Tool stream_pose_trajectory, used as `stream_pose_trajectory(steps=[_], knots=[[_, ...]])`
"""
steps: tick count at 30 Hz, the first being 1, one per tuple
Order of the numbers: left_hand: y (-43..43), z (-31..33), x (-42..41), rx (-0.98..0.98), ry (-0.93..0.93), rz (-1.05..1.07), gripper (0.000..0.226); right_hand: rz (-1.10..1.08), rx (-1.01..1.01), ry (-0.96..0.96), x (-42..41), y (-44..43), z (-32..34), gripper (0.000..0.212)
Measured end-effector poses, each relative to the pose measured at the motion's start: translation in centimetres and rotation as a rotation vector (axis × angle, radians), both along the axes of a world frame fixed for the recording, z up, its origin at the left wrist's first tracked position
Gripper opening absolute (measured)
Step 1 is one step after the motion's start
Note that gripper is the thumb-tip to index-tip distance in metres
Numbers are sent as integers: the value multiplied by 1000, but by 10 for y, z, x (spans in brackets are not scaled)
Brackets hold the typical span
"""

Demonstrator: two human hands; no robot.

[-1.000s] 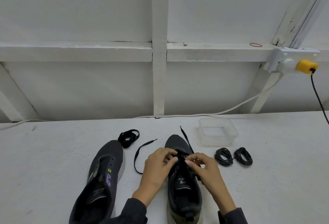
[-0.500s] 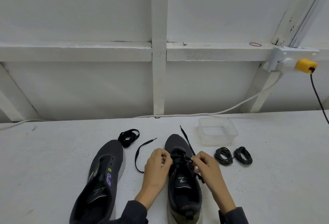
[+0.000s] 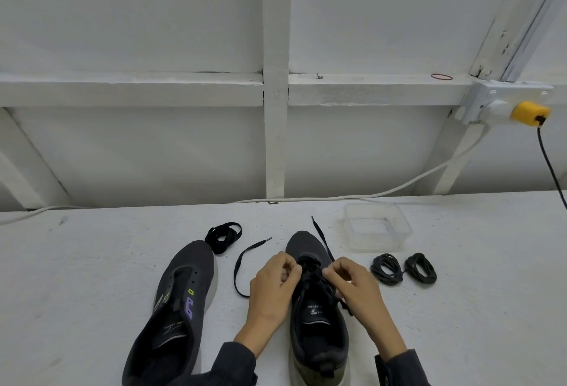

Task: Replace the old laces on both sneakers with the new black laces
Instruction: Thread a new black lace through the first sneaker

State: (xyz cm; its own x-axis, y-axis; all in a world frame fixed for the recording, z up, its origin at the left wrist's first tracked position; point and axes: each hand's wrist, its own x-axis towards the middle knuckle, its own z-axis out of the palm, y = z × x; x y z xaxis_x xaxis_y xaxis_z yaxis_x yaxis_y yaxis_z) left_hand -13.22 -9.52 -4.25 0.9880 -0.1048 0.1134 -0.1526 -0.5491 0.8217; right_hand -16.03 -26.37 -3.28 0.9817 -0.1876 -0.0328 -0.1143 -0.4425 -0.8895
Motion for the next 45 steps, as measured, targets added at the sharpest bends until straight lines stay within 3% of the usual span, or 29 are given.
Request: stream_pose_trajectory(steps=[10, 16, 23, 27, 33, 39, 45], knots=[[-7, -10, -9, -348, 129, 127, 21, -73, 8, 30, -2, 3, -7, 18], [-2, -5, -2, -285, 169, 48, 17, -57, -43, 20, -3, 4, -4, 18], [-4, -7, -1, -144, 73, 79, 15, -113, 6, 28, -4, 7, -6, 21], [-6, -10, -3, -212, 94, 101, 14, -199, 146, 18, -7, 6, -5, 21], [7, 0, -3, -240, 196, 49, 17, -129, 311, 46, -15, -4, 0, 28], [12, 11, -18, -428, 373, -84, 15, 43, 309, 111, -24, -5, 9, 15], [13, 15, -13, -362, 332, -118, 10, 31, 309, 114, -24, 0, 19, 12]])
